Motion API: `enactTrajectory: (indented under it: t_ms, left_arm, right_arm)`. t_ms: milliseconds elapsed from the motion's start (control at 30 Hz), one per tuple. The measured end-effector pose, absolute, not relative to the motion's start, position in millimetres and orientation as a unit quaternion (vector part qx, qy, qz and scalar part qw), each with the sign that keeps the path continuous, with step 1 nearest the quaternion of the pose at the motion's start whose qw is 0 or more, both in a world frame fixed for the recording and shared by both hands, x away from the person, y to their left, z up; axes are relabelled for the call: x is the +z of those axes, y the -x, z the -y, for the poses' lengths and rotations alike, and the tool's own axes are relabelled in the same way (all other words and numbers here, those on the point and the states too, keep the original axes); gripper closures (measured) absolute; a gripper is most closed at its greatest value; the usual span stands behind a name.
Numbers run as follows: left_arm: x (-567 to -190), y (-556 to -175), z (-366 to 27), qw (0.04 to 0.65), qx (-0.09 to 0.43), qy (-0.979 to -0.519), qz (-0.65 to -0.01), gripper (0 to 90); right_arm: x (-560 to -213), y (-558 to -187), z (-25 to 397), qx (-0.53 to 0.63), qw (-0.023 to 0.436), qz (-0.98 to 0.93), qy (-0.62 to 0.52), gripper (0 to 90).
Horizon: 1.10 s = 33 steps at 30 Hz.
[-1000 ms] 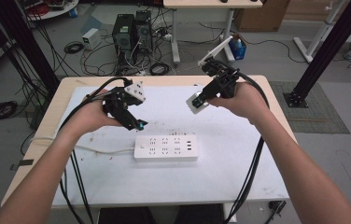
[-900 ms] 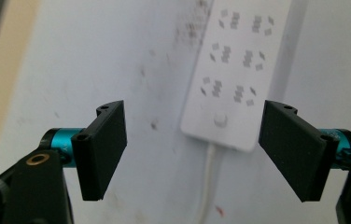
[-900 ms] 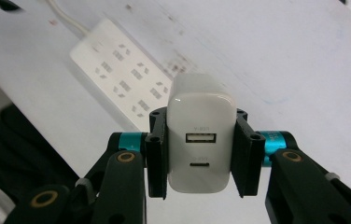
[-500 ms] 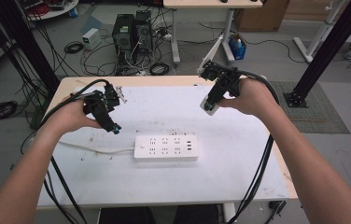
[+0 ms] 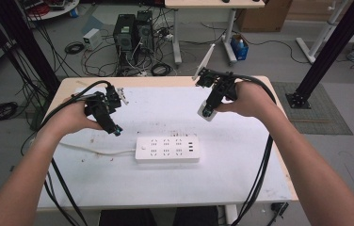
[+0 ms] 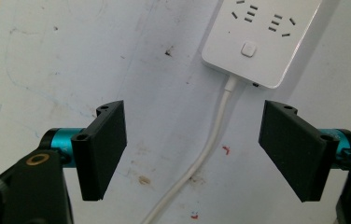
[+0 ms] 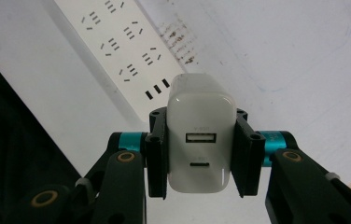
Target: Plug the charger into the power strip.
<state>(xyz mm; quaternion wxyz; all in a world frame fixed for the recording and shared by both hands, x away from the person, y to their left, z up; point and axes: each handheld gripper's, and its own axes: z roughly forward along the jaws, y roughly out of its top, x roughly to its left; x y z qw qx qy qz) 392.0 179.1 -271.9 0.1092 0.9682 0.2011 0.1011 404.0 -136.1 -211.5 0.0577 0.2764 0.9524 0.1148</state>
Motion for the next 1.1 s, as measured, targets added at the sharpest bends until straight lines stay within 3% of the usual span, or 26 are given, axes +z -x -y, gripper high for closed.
enactTrajectory:
  t_ms: [633, 933, 1100]
  left_arm:
    - [-274, -381, -193, 0.121, 0.105, -0.965, -0.208, 23.6]
    - [-277, -373, -198, 0.121, 0.106, -0.966, -0.202, 23.6]
    - [-278, -370, -202, 0.125, 0.111, -0.964, -0.209, 23.6]
  right_arm:
    - [-287, -417, 65, 0.037, 0.056, -0.994, -0.091, 62.7]
    - [-325, -418, 42, 0.017, 0.022, -0.999, -0.028, 62.8]
    - [-339, -417, 35, 0.009, 0.025, -1.000, 0.000, 62.9]
